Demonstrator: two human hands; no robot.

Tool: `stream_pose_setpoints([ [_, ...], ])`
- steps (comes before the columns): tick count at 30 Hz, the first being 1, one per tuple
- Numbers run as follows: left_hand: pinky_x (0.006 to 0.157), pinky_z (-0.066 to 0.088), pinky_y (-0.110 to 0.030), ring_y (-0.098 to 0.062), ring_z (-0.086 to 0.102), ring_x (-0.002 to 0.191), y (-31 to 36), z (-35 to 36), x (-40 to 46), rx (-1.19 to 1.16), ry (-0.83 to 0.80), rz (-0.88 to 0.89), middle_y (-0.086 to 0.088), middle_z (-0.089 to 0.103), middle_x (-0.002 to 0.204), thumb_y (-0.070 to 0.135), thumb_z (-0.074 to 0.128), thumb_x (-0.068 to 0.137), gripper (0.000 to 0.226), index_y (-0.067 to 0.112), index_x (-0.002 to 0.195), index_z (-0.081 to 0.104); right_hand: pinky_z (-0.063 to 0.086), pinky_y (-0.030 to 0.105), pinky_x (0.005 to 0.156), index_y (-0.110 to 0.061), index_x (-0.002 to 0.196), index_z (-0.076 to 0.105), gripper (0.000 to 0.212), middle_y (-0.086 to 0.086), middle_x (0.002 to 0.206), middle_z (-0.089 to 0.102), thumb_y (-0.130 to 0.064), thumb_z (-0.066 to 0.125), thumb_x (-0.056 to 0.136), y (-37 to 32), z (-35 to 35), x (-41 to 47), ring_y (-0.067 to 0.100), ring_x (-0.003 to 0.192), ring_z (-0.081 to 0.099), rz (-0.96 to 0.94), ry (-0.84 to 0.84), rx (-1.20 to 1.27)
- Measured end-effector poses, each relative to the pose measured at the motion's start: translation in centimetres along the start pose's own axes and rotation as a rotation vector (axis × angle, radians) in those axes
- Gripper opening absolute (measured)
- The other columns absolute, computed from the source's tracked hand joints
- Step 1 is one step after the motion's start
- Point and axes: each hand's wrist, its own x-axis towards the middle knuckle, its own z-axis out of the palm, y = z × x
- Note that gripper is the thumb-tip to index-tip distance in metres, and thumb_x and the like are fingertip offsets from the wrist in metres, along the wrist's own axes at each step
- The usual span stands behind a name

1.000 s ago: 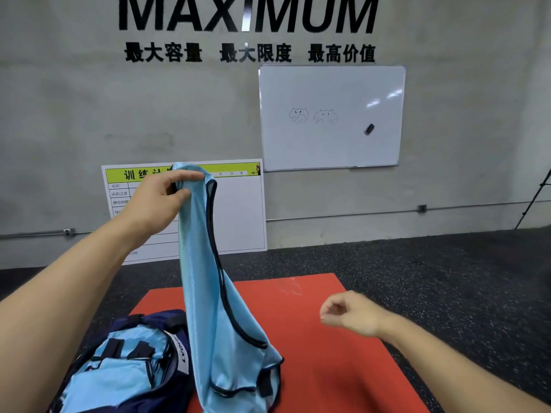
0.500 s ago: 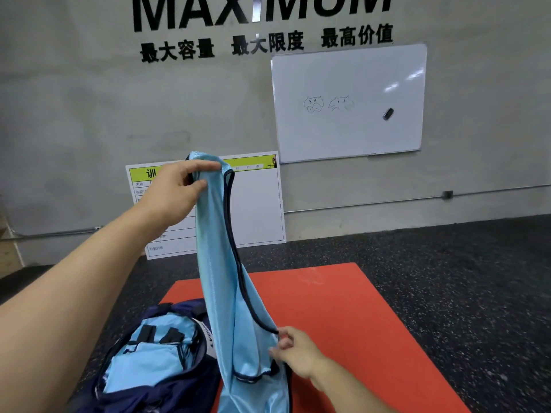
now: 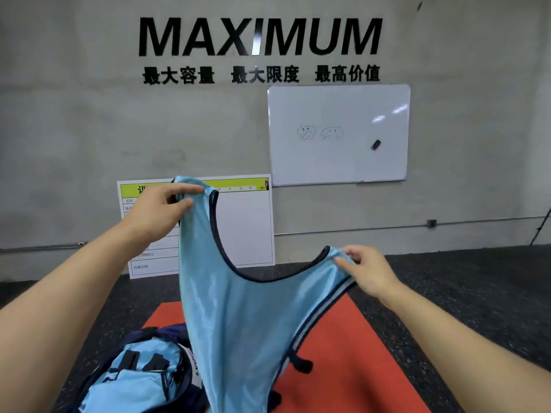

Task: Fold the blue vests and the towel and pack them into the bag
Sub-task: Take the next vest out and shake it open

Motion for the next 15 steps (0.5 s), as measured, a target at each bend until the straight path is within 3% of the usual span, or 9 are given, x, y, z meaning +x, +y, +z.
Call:
stream_pose_setpoints([
  [4, 0.043, 0.035, -0.014, -0.01, 0.04, 0.046, 1.9, -2.1, 0.8, 0.015, 0.014, 0.006, 0.002, 0.058, 0.079, 0.014, 0.061, 0.1, 0.029, 0.035, 0.115, 0.074, 0.05, 0.03, 0.069, -0.02, 0.097, 0.067, 0.011, 0.001, 0.089, 0.075, -0.028, 0.074, 0.093, -6.7, -7.3, 2.3, 0.015, 0.08, 0.068, -0.09, 0.134, 0.003],
  [6, 0.062, 0.048, -0.018, -0.016, 0.062, 0.073, 3.1, -3.5, 1.2, 0.011, 0.027, 0.037, 0.0, 0.068, 0.102, 0.016, 0.066, 0.097, 0.027, 0.033, 0.115, 0.076, 0.046, 0.029, 0.065, -0.022, 0.102, 0.058, 0.02, 0.001, 0.089, 0.073, -0.033, 0.072, 0.095, -9.4, -10.6, 2.9, 0.014, 0.078, 0.066, -0.115, 0.15, -0.019],
  [8, 0.082, 0.053, -0.028, -0.019, 0.065, 0.098, 4.4, -4.9, 1.4, -0.01, 0.047, 0.064, -0.002, 0.067, 0.118, 0.017, 0.07, 0.094, 0.026, 0.034, 0.113, 0.077, 0.041, 0.03, 0.062, -0.022, 0.102, 0.052, 0.021, 0.005, 0.09, 0.074, -0.033, 0.068, 0.097, -12.1, -13.4, 3.1, 0.016, 0.073, 0.061, -0.135, 0.148, -0.029],
  [11, 0.084, 0.054, -0.034, -0.023, 0.065, 0.102, 6.5, -6.8, 1.1, -0.047, 0.082, 0.097, -0.002, 0.067, 0.119, 0.018, 0.072, 0.093, 0.024, 0.034, 0.11, 0.078, 0.038, 0.033, 0.066, -0.02, 0.095, 0.053, 0.017, 0.0, 0.088, 0.072, -0.026, 0.068, 0.098, -16.1, -16.9, 2.6, 0.019, 0.073, 0.053, -0.19, 0.131, -0.066],
  [15, 0.08, 0.053, -0.04, -0.023, 0.061, 0.091, 8.7, -8.8, 0.0, -0.082, 0.081, 0.141, 0.002, 0.068, 0.118, 0.019, 0.071, 0.093, 0.026, 0.041, 0.105, 0.078, 0.043, 0.034, 0.087, -0.018, 0.083, 0.069, 0.015, -0.005, 0.089, 0.074, -0.01, 0.069, 0.095, -19.7, -20.4, 1.3, 0.018, 0.092, 0.06, -0.239, 0.045, -0.18],
])
